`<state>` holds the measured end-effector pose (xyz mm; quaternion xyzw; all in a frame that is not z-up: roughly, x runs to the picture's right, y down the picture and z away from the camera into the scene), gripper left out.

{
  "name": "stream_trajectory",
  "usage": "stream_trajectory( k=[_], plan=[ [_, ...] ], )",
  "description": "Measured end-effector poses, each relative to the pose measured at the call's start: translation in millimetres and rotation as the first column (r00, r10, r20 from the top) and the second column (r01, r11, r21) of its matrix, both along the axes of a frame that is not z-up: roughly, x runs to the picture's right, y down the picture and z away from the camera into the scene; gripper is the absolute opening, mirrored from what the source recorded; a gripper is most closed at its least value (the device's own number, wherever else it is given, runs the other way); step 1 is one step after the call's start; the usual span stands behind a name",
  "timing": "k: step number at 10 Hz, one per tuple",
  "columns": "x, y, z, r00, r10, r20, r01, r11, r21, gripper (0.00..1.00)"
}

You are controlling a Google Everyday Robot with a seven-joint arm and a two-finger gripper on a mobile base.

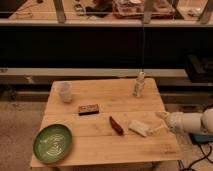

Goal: Knock the bottle over

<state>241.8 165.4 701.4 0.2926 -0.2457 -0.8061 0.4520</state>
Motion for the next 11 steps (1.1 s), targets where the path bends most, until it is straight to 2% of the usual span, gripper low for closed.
stream_trajectory(
  k=[4,6,8,9,11],
  plan=[
    [0,1,0.5,1.0,0.001,0.001,-0.001,1.0,-0.001,0.79],
    [0,1,0.5,1.0,0.001,0.001,-0.001,1.0,-0.001,0.64],
    [2,-3,2.7,1.0,-0.008,-0.01,0.008,0.9999,0.013,0.42],
    [0,-16,11.2,0.999,-0.039,-0.033,0.041,0.9979,0.05,0.32],
    [0,-59,35.8,0.99,-0.091,-0.111,0.107,0.9835,0.146,0.14]
  ],
)
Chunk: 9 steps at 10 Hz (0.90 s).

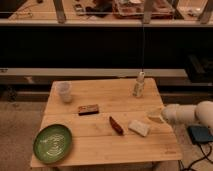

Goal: Knock the bottle over

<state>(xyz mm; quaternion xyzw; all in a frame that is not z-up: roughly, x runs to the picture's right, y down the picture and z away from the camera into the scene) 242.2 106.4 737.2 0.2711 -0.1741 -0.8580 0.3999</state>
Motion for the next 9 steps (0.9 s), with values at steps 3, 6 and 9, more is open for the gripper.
stream_trajectory(
  k=[3,6,9],
  plan=[
    [9,-80,31.2,0.991,-0.049,-0.126,0.07,0.9835,0.167,0.0],
    [57,-126,47.0,0.966,-0.056,-0.252,0.111,0.9718,0.208,0.0],
    [77,-154,61.0,0.973,0.034,-0.226,0.004,0.9863,0.165,0.0]
  ],
)
